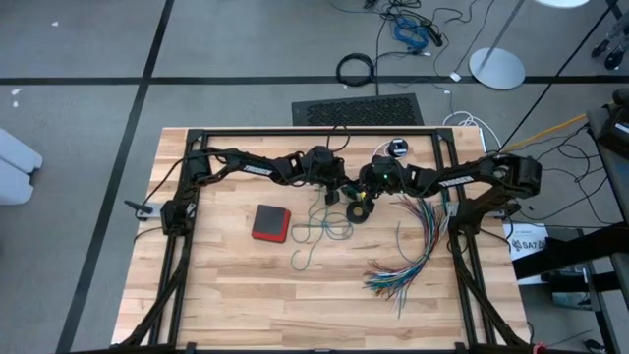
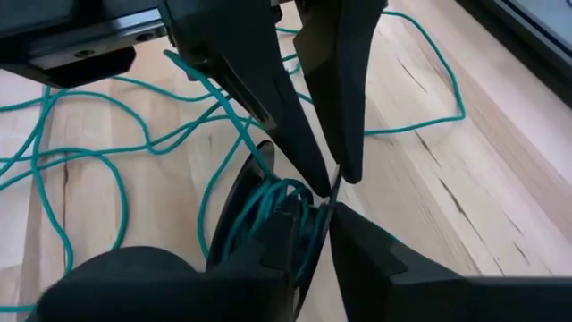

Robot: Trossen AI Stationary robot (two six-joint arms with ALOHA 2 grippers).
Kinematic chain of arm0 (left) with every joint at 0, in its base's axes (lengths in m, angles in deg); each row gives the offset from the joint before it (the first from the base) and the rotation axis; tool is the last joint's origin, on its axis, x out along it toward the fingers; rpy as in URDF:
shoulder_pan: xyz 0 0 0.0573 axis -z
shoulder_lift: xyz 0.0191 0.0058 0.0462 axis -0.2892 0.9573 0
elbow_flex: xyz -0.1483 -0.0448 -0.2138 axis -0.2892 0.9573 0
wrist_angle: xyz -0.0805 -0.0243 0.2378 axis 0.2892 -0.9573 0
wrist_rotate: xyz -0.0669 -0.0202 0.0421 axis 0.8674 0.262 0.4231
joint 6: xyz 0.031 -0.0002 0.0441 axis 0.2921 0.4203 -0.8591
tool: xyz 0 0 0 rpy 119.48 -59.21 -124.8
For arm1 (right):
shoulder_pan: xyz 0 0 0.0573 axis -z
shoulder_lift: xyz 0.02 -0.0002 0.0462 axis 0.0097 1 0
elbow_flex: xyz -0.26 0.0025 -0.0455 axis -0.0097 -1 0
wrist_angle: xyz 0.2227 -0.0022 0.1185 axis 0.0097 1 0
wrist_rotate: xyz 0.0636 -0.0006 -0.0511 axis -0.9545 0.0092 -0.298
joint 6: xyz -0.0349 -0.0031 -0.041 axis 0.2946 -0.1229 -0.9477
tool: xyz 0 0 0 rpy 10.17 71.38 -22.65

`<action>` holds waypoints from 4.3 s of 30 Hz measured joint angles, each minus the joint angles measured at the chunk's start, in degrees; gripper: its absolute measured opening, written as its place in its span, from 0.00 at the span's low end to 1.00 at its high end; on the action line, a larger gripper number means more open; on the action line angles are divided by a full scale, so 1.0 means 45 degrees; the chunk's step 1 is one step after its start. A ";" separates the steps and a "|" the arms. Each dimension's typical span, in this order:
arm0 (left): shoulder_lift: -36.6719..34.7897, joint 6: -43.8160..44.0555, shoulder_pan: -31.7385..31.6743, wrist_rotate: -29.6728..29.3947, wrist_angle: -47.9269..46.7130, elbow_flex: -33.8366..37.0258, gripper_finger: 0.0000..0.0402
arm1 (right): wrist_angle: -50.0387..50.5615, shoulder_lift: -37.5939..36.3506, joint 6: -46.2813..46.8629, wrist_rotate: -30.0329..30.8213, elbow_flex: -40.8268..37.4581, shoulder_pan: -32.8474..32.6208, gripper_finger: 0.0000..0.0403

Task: Coiling cords
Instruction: Coil the green wire cable on the spool

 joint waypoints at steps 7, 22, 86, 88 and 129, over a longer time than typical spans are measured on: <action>0.0000 -0.0104 0.0089 -0.0282 -0.0035 0.0000 0.16 | 0.0348 -0.0015 -0.0321 0.0039 0.0010 0.0005 0.01; -0.0004 0.0100 -0.0223 -0.0792 0.0100 0.0000 0.16 | 0.0419 -0.0005 -0.0744 0.1340 -0.0005 -0.0174 0.00; -0.0850 -0.3441 -0.0042 0.0454 0.4719 0.0991 0.52 | 0.0902 -0.6596 -0.2303 0.4043 -0.0032 -0.1211 0.00; -0.0835 -0.3637 -0.0042 0.0220 0.4671 0.0981 0.53 | 0.0813 -0.6596 -0.2288 0.4039 -0.0034 -0.1241 0.00; -0.0826 -0.3534 -0.0945 0.1263 0.2041 0.0797 0.22 | 0.0390 -0.6601 -0.1858 0.3040 -0.0029 -0.1316 0.00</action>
